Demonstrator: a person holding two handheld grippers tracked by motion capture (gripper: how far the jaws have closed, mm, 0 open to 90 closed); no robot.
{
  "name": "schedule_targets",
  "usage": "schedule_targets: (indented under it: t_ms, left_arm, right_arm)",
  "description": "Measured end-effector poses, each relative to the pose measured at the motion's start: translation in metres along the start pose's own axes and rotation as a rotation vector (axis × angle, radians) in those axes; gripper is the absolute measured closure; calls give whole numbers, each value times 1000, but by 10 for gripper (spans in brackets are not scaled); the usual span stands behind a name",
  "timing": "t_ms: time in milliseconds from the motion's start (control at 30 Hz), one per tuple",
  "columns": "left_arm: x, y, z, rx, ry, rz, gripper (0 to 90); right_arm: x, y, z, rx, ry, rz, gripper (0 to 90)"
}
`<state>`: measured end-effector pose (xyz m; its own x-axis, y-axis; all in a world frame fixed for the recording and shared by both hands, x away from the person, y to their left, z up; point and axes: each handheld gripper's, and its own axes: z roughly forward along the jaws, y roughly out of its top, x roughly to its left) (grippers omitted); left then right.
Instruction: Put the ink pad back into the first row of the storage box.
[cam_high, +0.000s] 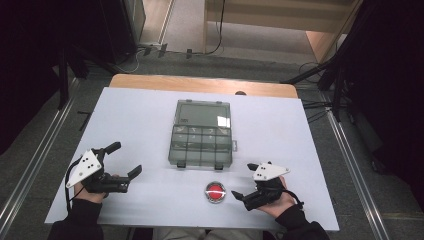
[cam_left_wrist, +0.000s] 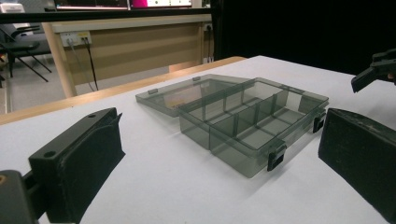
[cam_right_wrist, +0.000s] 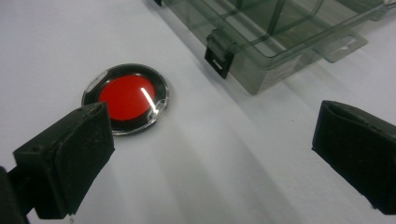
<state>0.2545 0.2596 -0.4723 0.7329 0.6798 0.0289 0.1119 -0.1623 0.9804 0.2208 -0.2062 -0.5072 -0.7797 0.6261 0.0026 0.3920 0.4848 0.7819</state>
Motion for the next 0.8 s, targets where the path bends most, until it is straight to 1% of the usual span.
schedule_targets:
  t_ms: [200, 333, 500, 600, 700, 800]
  left_arm:
    - [1, 0, 0, 0, 4, -2, 0]
    - [1, 0, -1, -3, 10, 1, 0]
    - [1, 0, -1, -8, 13, 1, 0]
    - [1, 0, -2, -8, 14, 1, 0]
    - [1, 0, -1, -5, 14, 3, 0]
    - [1, 0, -1, -6, 12, 1, 0]
  right_arm:
    - [11, 6, 9, 38, 33, -34, 0]
    - [19, 12, 15, 50, 48, -62, 0]
    - [25, 17, 24, 65, 63, -90, 0]
    - [27, 19, 30, 80, 68, -96, 0]
    - [28, 22, 33, 80, 69, -100, 0]
    - [31, 25, 36, 92, 75, -97, 4]
